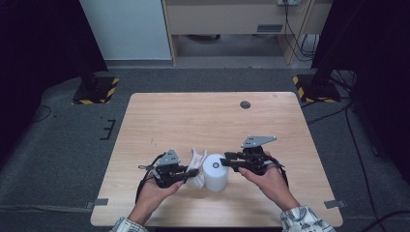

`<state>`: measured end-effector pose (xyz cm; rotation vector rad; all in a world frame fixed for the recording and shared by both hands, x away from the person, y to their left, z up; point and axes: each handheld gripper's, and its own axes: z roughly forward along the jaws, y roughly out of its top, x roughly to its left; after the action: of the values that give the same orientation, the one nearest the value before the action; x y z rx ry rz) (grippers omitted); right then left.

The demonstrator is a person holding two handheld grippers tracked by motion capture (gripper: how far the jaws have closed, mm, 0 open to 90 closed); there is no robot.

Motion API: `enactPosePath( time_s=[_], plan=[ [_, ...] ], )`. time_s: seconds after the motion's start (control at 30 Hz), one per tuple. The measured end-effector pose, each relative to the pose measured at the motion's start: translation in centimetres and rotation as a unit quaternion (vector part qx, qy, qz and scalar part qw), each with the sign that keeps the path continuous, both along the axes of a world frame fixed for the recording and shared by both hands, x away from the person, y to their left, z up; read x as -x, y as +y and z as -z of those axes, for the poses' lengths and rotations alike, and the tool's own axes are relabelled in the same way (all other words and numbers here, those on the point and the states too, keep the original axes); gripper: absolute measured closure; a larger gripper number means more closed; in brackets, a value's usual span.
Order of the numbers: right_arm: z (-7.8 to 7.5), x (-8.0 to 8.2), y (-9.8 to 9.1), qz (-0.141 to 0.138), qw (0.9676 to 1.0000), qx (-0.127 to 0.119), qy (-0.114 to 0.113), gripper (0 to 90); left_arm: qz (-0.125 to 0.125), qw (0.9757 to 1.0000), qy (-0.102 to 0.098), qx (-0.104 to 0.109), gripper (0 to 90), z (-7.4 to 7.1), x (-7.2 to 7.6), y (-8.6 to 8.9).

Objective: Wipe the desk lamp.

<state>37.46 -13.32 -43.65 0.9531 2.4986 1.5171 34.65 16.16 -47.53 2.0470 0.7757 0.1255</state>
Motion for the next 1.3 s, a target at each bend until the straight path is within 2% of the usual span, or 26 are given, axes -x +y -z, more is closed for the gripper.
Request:
enactPosePath(
  time_s=[0.1, 0.17, 0.23, 0.27, 0.37, 0.53, 0.6, 0.73, 0.8, 0.9, 1.0, 1.07, 1.1, 1.3],
  plan=[
    [0.0, 0.0, 0.1, 0.001, 1.0, 0.0, -0.002, 64.6, 0.0, 0.9997, 0.016, -0.016, 76.6, 0.9, -0.4, -0.2],
    [0.0, 0.0, 0.1, 0.002, 1.0, 0.002, -0.003, 64.7, -0.001, 0.9998, 0.016, -0.015, 76.6, 0.9, -0.5, -0.2],
    [-0.1, 0.0, 0.2, 0.002, 1.0, 0.006, -0.006, 64.7, -0.004, 1.0, 0.003, 0.004, 76.6, 0.1, -0.4, 0.1],
    [-0.1, 0.0, 0.2, 0.002, 1.0, 0.006, -0.005, 64.7, -0.006, 0.9998, -0.003, 0.021, 76.6, -0.4, -0.3, 0.3],
    [-0.1, 0.0, 0.2, 0.001, 1.0, 0.006, -0.007, 64.7, -0.004, 0.9995, -0.009, 0.03, 76.6, -0.8, -0.2, 0.4],
    [-0.1, 0.0, 0.3, 0.003, 0.9999, 0.005, -0.009, 64.7, 0.006, 0.9997, 0.019, -0.014, 76.5, 0.9, -0.5, -0.2],
    [-0.1, 0.0, 0.3, 0.003, 0.9999, 0.006, -0.01, 64.7, 0.005, 0.9997, 0.018, -0.015, 76.5, 0.9, -0.8, -0.2],
    [0.0, -0.1, 0.3, 0.003, 0.9999, 0.005, -0.011, 64.6, -0.001, 1.0, 0.003, 0.005, 76.5, -0.2, -1.9, 0.1],
    [0.0, -0.1, 0.3, 0.002, 0.9999, 0.005, -0.012, 64.5, -0.003, 0.9998, 0.004, 0.018, 76.6, -0.5, -2.6, 0.2],
    [0.0, -0.1, 0.3, 0.003, 0.9999, 0.006, -0.012, 64.5, -0.001, 0.9996, 0.007, 0.026, 76.6, -0.7, -3.6, 0.1],
    [0.0, -0.1, 0.3, 0.003, 0.9999, 0.005, -0.013, 64.5, 0.008, 0.9996, 0.017, 0.019, 76.6, -0.4, -4.1, -0.3],
    [0.0, -0.1, 0.3, 0.005, 0.9999, 0.004, -0.011, 64.5, 0.017, 0.9996, 0.023, 0.003, 76.6, 0.1, -4.1, -0.7],
    [0.0, -0.1, 0.3, 0.006, 0.9999, 0.004, -0.012, 64.5, 0.023, 0.9994, 0.023, -0.011, 76.6, 0.5, -4.0, -1.0],
    [0.0, -0.1, 0.3, 0.006, 0.9999, 0.005, -0.013, 64.6, 0.021, 0.9985, 0.036, -0.036, 76.6, 1.4, -3.9, -1.2]
  ],
)
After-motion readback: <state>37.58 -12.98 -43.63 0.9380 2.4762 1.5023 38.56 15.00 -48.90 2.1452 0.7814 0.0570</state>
